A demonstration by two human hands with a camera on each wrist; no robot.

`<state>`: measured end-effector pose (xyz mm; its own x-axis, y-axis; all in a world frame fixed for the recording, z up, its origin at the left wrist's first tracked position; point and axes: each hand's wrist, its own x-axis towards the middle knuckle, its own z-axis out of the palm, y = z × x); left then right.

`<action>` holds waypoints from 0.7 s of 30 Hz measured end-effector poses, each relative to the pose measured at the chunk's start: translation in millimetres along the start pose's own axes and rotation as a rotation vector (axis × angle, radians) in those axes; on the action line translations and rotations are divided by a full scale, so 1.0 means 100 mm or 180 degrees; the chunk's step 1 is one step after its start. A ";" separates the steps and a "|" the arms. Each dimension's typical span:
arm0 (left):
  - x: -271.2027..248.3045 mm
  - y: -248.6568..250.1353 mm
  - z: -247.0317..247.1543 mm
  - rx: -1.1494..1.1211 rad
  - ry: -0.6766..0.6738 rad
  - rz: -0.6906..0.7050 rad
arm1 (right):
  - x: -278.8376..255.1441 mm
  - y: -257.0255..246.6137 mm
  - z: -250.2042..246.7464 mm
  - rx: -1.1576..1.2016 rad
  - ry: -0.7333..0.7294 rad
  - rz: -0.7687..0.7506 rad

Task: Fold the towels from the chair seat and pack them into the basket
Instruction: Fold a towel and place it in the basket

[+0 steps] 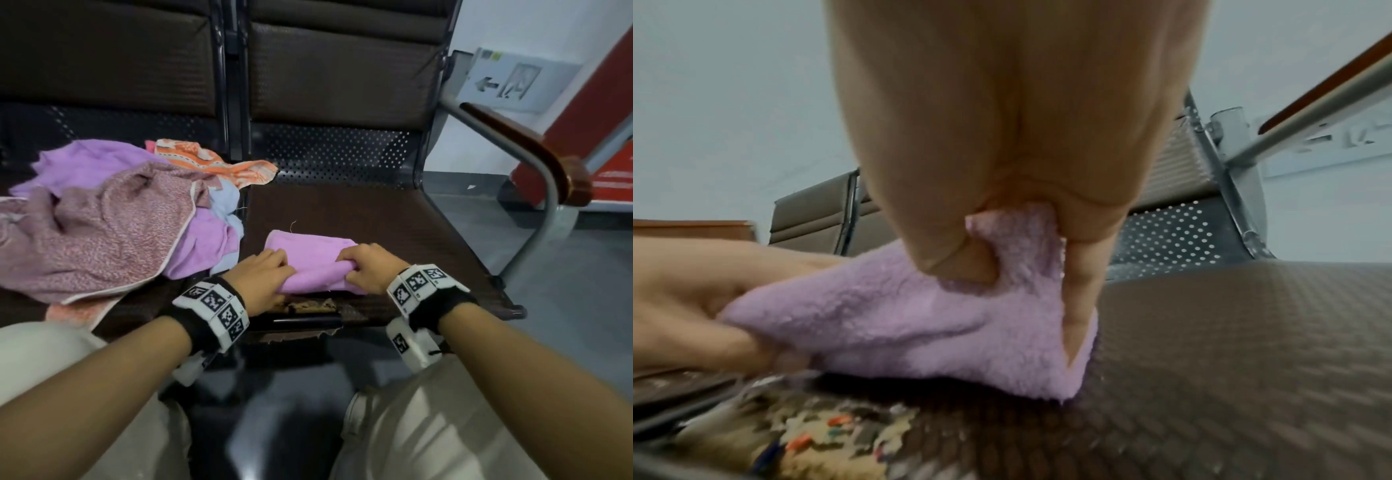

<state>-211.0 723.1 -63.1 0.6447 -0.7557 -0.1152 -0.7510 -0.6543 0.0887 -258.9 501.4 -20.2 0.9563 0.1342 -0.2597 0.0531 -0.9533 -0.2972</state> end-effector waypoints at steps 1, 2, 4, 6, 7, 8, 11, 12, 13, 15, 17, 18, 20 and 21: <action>0.01 -0.02 -0.03 -0.0218 0.0089 -0.0086 | 0.01 0.02 -0.02 -0.0005 -0.0019 -0.0034; 0.02 -0.03 -0.06 -0.0523 0.0156 -0.0176 | 0.01 0.02 -0.03 -0.0031 -0.0068 -0.0087; 0.02 -0.09 -0.15 -0.1118 0.0166 -0.0343 | 0.00 0.02 -0.02 -0.0092 -0.0283 -0.0187; 0.04 -0.16 -0.23 -0.1463 0.0023 -0.0444 | 0.01 0.04 0.01 -0.0129 -0.0409 -0.0218; 0.06 -0.19 -0.26 -0.1572 -0.0051 -0.0455 | 0.04 0.06 0.00 -0.0149 -0.0345 -0.0216; 0.08 -0.22 -0.29 -0.1680 -0.0102 -0.0460 | 0.07 0.07 -0.02 -0.0123 -0.0241 -0.0195; 0.15 -0.35 -0.38 -0.1954 -0.0203 -0.0573 | 0.21 0.09 -0.14 0.0318 0.0003 -0.0069; 0.18 -0.40 -0.40 -0.1984 -0.0250 -0.0631 | 0.27 0.10 -0.16 0.0445 0.0044 -0.0012; 0.21 -0.45 -0.41 -0.1979 -0.0312 -0.0679 | 0.33 0.12 -0.17 0.0520 0.0087 0.0047; 0.28 -0.55 -0.40 -0.1920 -0.0439 -0.0728 | 0.45 0.17 -0.14 0.0603 0.0141 0.0189; 0.35 -0.62 -0.34 -0.1778 -0.0457 -0.0696 | 0.55 0.23 -0.07 0.0704 0.0131 0.0364; 0.38 -0.64 -0.31 -0.1669 -0.0410 -0.0666 | 0.60 0.28 -0.03 0.0723 0.0143 0.0437; 0.44 -0.68 -0.24 -0.1461 -0.0256 -0.0599 | 0.66 0.37 0.05 0.0728 0.0208 0.0565; 0.47 -0.70 -0.21 -0.1379 -0.0200 -0.0557 | 0.70 0.41 0.08 0.0709 0.0220 0.0631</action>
<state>-125.1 732.3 -54.1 0.7363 -0.6386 -0.2238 -0.4946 -0.7336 0.4659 -192.2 474.1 -57.3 0.9595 -0.0745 -0.2718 -0.1935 -0.8753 -0.4431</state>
